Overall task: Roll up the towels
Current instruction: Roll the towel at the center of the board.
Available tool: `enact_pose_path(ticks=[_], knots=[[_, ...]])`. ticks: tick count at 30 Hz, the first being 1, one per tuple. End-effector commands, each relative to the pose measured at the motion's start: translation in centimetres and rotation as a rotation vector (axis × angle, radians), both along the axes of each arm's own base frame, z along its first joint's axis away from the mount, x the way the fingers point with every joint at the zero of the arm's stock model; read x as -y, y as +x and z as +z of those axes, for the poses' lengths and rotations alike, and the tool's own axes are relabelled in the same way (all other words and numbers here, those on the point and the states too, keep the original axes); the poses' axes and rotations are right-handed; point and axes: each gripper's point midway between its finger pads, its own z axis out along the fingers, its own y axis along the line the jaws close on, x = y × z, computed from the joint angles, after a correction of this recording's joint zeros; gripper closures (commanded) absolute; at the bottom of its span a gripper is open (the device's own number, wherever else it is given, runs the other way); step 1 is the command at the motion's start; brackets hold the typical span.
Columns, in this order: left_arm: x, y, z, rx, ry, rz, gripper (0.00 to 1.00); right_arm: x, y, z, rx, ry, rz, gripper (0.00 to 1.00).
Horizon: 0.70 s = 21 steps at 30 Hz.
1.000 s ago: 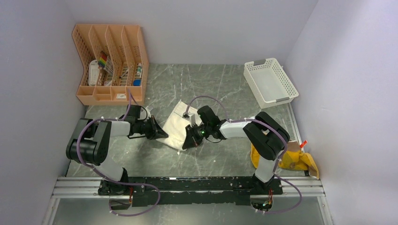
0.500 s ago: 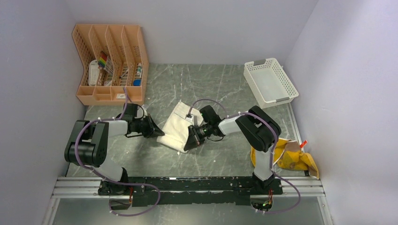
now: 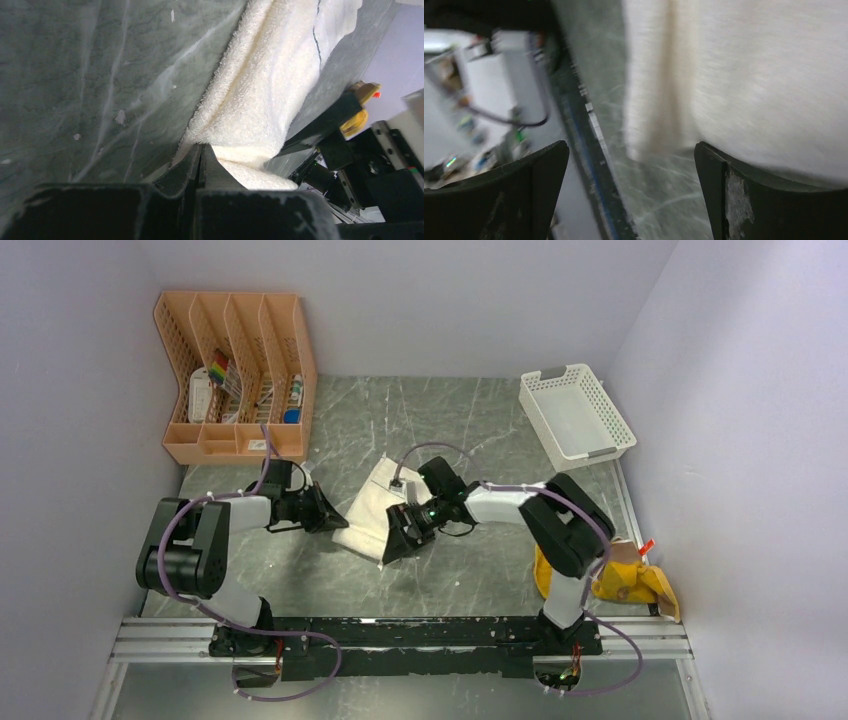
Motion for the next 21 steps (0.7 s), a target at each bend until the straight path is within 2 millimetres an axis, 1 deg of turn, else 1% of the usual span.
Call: enact_pose_path(ticks=[1,4,6,8,9,10,11,12,14,15,16,18,19,21], knots=[[-1.7,0.9,-0.3,0.038,0.089,0.035,0.93,5.3,5.0,-2.8,0.336,-0.329,-0.229,0.00],[-1.6,0.9,-0.3,0.044,0.088,0.031,0.93,5.8,8.4,1.9,0.582,-0.267,-0.348,0.00],[-1.6,0.8,-0.3,0.046,0.086,0.031,0.93,5.7,9.6,5.2,0.727,-0.202,-0.383,0.00],[-1.5,0.7,-0.3,0.049,0.081,0.031,0.93,4.9,9.7,8.8,0.964,-0.145,-0.369,0.00],[-1.4,0.7,-0.3,0.049,0.079,0.032,0.93,3.9,8.8,10.6,1.107,-0.110,-0.341,0.00],[-1.4,0.7,-0.3,0.051,0.076,0.033,0.93,2.8,7.4,12.0,1.241,-0.051,-0.289,0.00],[-1.4,0.7,-0.3,0.053,0.073,0.033,0.93,2.3,6.0,12.0,1.310,-0.001,-0.249,0.00],[-1.3,0.7,-0.2,0.056,0.070,0.033,0.93,1.7,5.4,12.8,1.326,0.063,-0.263,0.00],[-1.2,0.9,-0.2,0.063,0.064,0.030,0.93,0.5,5.0,12.9,1.249,0.135,-0.310,0.00],[-1.1,0.9,-0.2,0.064,0.061,0.029,0.93,-0.6,4.5,12.3,1.217,0.145,-0.251,0.00],[-1.1,0.9,-0.2,0.065,0.060,0.027,0.93,-2.2,3.6,11.9,1.207,0.151,-0.152,0.00],[-1.0,0.9,-0.2,0.065,0.057,0.024,0.93,-4.5,2.3,10.1,1.243,0.054,-0.011,0.00],[-1.0,0.9,-0.1,0.067,0.056,0.024,0.93,-5.3,1.8,9.1,1.295,0.022,0.050,0.00],[-0.9,0.9,-0.2,0.067,0.055,0.024,0.93,-6.5,1.0,8.6,1.356,0.057,0.087,0.00]])
